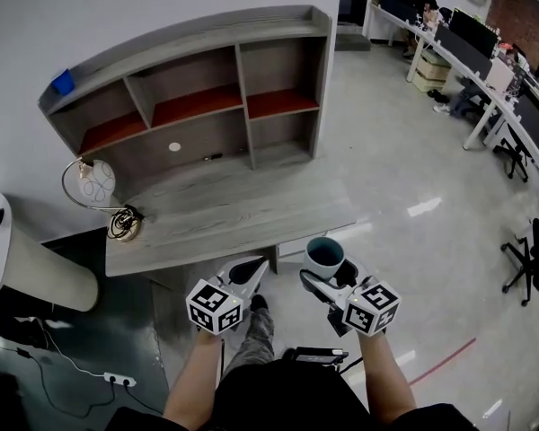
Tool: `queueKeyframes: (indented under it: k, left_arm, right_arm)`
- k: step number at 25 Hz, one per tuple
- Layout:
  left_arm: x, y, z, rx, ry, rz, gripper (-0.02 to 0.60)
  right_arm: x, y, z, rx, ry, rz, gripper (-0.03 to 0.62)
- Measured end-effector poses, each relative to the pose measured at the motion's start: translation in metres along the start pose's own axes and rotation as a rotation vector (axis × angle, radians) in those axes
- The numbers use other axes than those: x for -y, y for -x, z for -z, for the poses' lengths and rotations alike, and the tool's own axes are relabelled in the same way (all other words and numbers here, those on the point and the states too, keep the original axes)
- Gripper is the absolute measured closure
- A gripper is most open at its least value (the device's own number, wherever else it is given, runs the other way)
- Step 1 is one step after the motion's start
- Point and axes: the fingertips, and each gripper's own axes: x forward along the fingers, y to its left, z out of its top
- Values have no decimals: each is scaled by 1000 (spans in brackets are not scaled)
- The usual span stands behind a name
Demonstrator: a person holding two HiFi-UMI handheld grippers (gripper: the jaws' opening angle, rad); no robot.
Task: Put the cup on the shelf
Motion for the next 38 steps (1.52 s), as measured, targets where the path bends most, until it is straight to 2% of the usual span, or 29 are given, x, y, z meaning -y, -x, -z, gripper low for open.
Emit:
queueKeyframes:
  k: [11,21,30,38]
  left_arm:
    - [-100,-71,-42,21,5,58,581]
    - [-175,-110,-85,30,-9,117,581]
    - [-188,-134,-85,16,8,145,581]
    - [-191,-145,-95,30,13,93,581]
  right_arm:
    - [67,-93,-52,24,22,61,227]
    - [96,-166,-88,48,29,111,227]
    - [118,-178,-89,32,15,139,227]
    - [129,-193,-100,6,38,72,227]
